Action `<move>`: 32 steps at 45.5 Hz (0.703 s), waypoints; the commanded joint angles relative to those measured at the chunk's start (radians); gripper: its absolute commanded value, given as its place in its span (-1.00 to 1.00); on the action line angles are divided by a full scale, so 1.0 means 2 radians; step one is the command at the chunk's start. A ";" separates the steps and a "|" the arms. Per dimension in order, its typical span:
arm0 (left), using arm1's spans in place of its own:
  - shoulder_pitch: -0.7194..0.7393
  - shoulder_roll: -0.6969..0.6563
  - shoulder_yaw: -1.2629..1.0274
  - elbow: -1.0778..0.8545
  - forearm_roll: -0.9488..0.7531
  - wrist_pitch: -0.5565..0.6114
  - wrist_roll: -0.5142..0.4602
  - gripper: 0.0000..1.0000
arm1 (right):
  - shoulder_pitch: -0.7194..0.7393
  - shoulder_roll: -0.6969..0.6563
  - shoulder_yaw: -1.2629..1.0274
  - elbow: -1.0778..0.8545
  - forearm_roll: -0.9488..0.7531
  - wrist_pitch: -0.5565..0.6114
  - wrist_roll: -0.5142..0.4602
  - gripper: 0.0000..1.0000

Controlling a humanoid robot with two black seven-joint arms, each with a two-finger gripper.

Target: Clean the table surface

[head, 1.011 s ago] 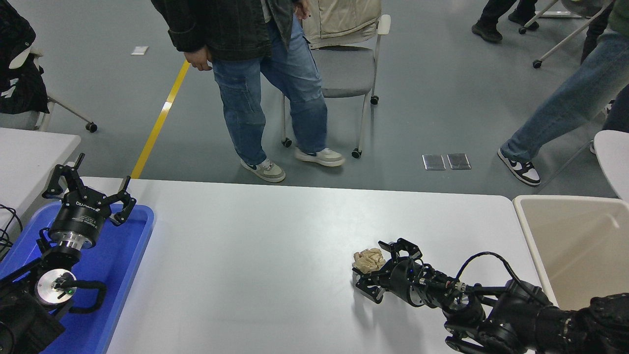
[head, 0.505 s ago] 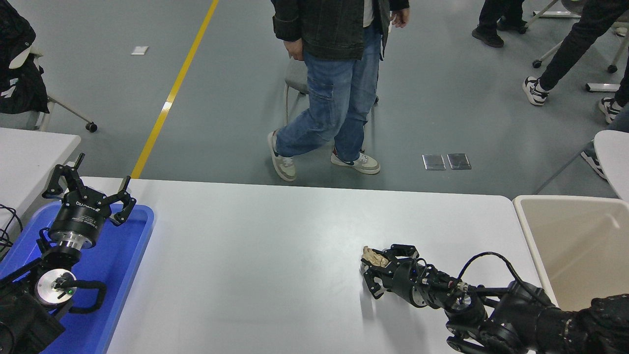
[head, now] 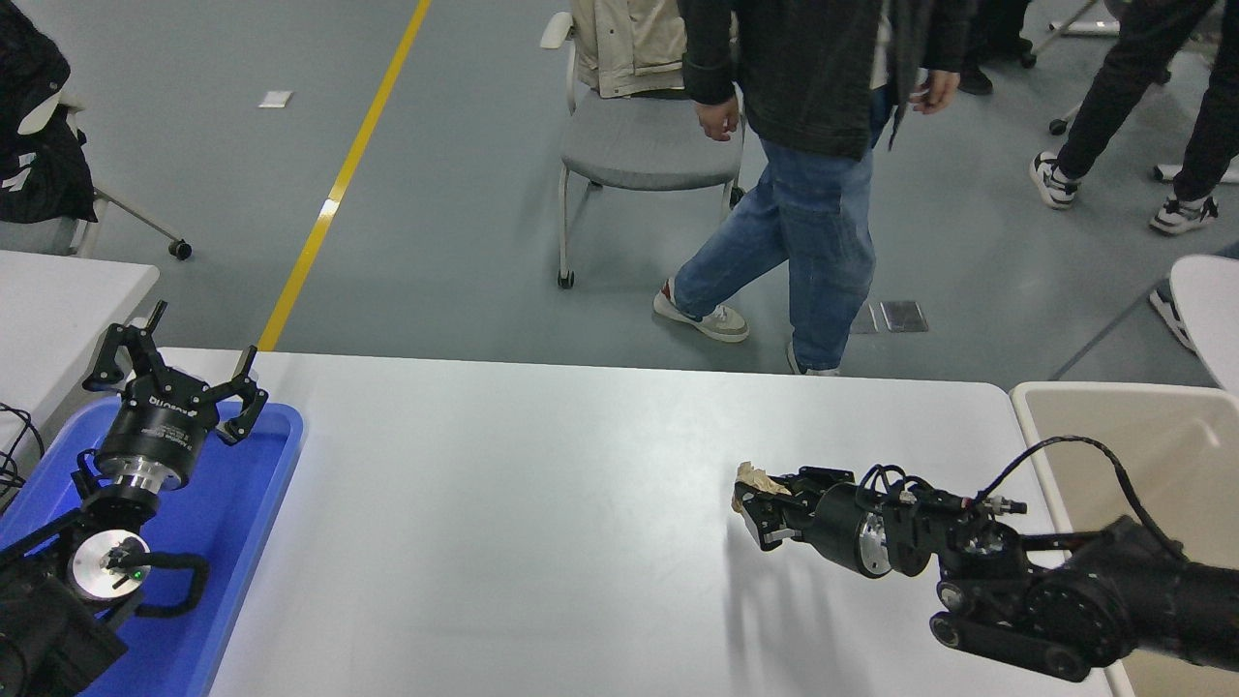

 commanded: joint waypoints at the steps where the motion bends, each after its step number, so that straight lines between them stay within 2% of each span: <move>1: 0.000 0.000 0.000 0.000 0.000 0.000 0.000 1.00 | 0.068 -0.104 0.008 0.121 0.070 0.023 0.005 -1.00; 8: 0.000 0.000 0.000 0.000 0.000 0.001 0.000 1.00 | 0.092 -0.159 0.015 0.158 0.083 0.043 0.007 -1.00; 24: 0.000 0.000 0.000 0.000 0.000 0.000 0.000 1.00 | 0.092 -0.249 0.074 0.202 0.084 0.096 0.010 -1.00; 32: 0.000 0.000 0.000 0.000 0.000 0.000 0.000 1.00 | 0.087 -0.278 0.073 0.188 0.083 0.100 0.010 -1.00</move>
